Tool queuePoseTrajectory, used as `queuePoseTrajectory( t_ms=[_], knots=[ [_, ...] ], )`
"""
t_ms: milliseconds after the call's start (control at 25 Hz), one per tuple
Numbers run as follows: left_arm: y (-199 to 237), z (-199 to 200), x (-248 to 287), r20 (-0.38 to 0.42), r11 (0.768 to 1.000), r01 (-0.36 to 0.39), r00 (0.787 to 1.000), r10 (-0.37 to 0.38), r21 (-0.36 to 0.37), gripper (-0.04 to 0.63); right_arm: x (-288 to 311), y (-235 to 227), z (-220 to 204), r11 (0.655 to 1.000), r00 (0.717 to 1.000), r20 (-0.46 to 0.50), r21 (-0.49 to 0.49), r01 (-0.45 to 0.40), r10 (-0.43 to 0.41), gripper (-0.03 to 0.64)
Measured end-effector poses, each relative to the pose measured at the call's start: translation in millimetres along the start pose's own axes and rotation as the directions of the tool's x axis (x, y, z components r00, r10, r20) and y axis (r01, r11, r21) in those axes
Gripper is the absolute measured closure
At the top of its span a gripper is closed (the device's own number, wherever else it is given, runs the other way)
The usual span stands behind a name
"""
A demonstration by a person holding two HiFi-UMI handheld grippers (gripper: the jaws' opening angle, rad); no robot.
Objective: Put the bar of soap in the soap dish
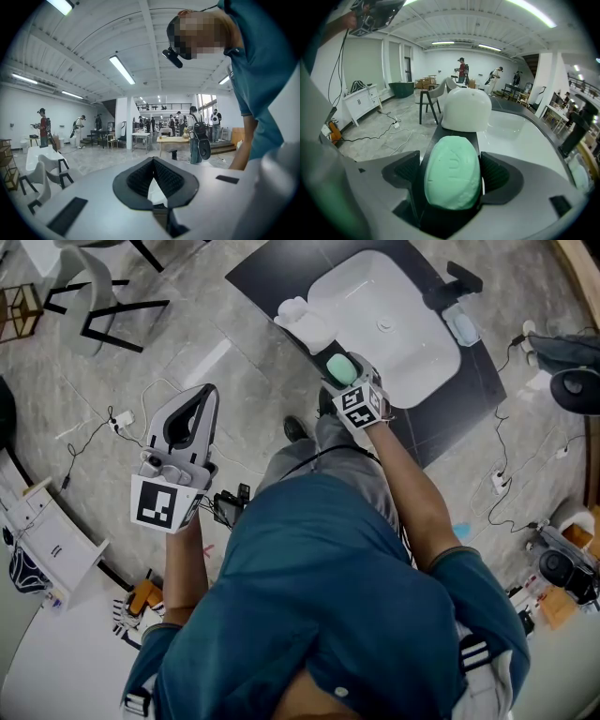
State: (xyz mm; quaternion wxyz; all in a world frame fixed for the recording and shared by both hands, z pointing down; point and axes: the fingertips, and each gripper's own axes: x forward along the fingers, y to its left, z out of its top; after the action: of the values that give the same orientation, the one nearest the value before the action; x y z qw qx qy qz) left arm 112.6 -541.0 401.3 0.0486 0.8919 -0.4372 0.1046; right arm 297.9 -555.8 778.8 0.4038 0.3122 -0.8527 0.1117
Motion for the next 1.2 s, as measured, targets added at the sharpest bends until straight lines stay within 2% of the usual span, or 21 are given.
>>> queuePoseTrajectory(
  t_ms=[800,960,1200],
  knots=[
    [-2.2,3.7,-5.3,0.002,1.0,-0.011,1.0,0.011,0.004,0.592,-2.2,-0.3,1.3,1.0,1.0,-0.021,0.016,0.004,-0.004,0.207],
    [-4.9,7.5,-5.0,0.018,1.0,-0.002,1.0,0.002,-0.002,0.592,-3.7,-0.4,2.0,1.0,1.0,-0.013,0.025,0.001,0.0,0.207],
    [-4.9,4.8,-3.4,0.001,1.0,-0.003,1.0,0.003,0.007,0.592,-6.1,-2.6,4.1,0.998,1.0,0.007,0.054,-0.014,0.013,0.216]
  ],
)
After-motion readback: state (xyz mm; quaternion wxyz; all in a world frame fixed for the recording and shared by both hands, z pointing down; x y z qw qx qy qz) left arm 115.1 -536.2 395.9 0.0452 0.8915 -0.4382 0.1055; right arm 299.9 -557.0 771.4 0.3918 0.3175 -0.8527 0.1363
